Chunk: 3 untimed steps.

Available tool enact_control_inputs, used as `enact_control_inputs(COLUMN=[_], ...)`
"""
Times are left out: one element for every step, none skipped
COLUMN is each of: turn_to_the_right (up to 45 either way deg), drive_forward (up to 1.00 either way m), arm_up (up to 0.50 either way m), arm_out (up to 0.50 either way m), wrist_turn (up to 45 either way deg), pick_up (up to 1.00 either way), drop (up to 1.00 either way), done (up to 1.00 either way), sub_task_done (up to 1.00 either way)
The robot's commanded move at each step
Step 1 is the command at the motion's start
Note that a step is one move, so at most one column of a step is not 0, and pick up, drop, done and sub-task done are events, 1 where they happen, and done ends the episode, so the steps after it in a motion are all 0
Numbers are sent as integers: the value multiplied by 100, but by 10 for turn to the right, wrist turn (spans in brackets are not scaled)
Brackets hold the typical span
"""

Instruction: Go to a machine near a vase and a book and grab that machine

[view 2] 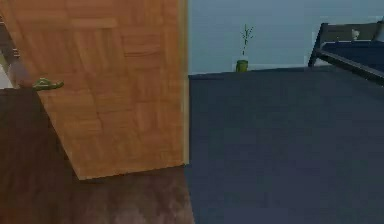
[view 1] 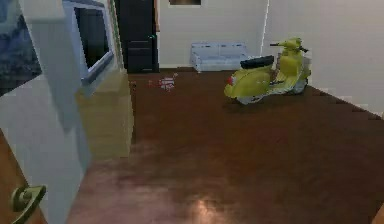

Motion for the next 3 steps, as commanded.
enact_control_inputs(turn_to_the_right=[0,0,-30], drive_forward=[100,100,0], arm_up=[0,0,0], arm_out=[0,0,0], wrist_turn=[0,0,0], pick_up=[0,0,0], drop=[0,0,0], done=[0,0,0], sub_task_done=[0,0,0])
